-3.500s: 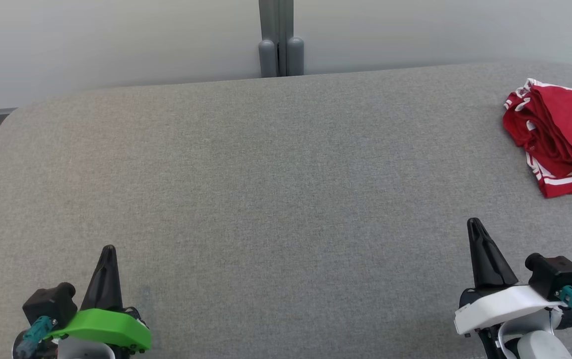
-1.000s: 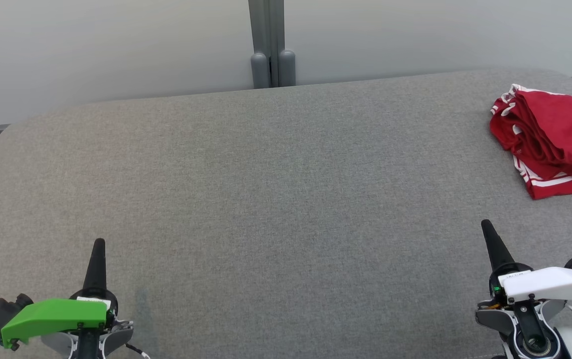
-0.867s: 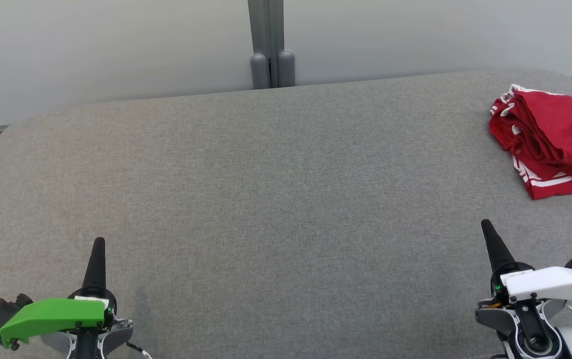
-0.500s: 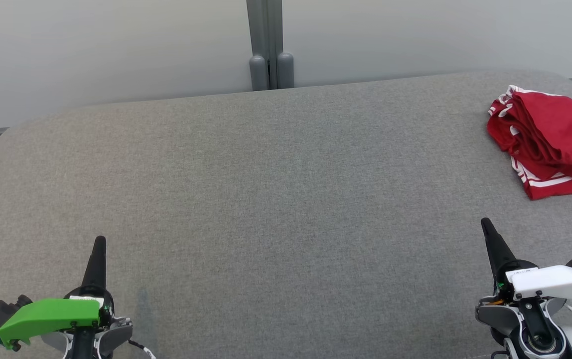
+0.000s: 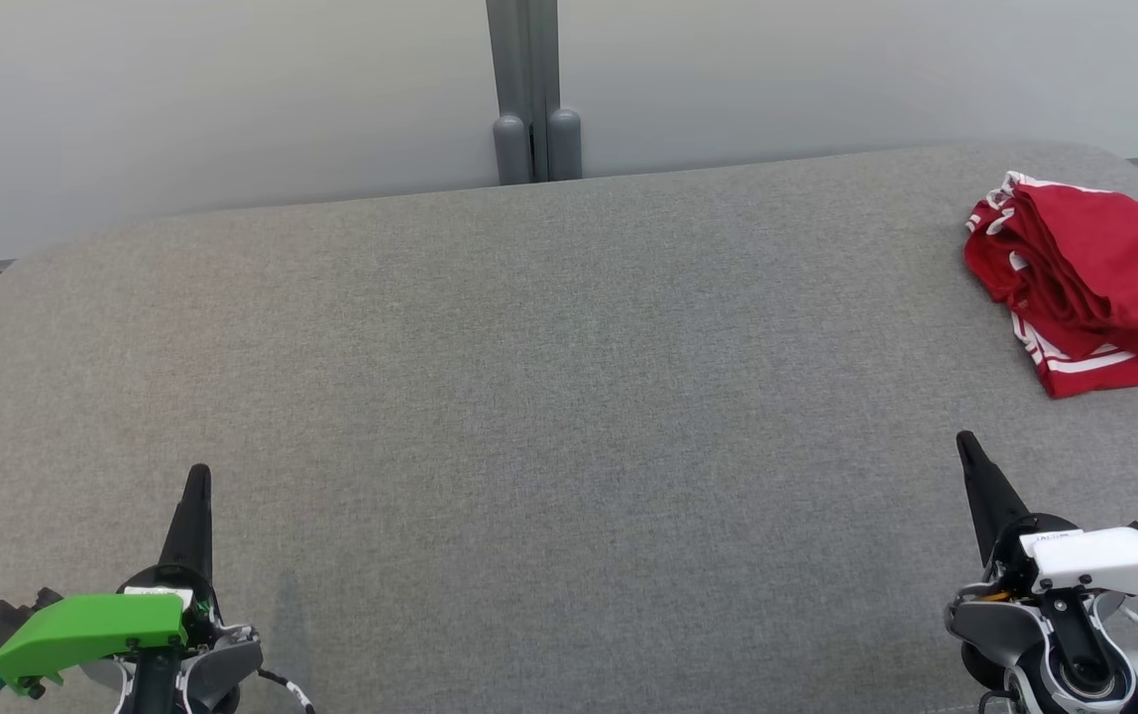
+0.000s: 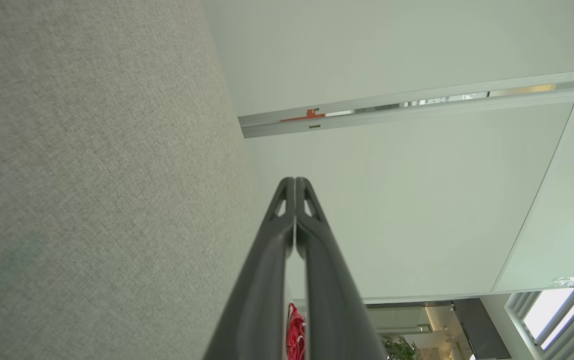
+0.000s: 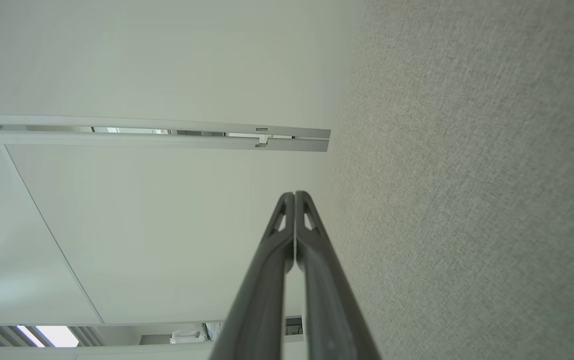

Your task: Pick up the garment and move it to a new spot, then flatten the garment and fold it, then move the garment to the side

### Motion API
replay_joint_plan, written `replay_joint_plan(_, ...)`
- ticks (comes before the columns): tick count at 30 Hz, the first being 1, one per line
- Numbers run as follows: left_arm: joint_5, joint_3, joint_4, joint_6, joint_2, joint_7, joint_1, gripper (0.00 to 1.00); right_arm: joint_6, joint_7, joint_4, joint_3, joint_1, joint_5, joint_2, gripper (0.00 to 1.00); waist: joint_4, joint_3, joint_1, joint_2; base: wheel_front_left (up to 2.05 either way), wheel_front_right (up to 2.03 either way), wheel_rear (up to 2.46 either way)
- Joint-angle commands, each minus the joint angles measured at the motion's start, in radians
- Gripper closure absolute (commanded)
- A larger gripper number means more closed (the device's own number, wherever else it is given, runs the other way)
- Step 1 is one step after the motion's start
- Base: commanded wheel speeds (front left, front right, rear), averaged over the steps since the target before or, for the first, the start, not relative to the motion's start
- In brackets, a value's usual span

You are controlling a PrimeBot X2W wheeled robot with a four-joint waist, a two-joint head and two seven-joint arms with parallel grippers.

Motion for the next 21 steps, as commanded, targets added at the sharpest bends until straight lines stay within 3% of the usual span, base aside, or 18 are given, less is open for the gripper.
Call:
replay_joint_plan(1,-0.023,0.006,-0.007,-0.008,0.0,0.007,-0.019,1.0,0.0,0.007,0.001,-0.005,-0.015,0.02,0.002,1.0,0.0,-0.001,0.0,-0.0001,0.0,0.0,0.0)
replay_joint_plan(21,-0.107,0.012,-0.011,-0.009,-0.005,0.031,-0.018,1.0,0.0,0.033,0.007,-0.018,-0.016,0.105,0.007,1.0,-0.005,-0.007,0.0,-0.0001,0.0,0.0,0.0)
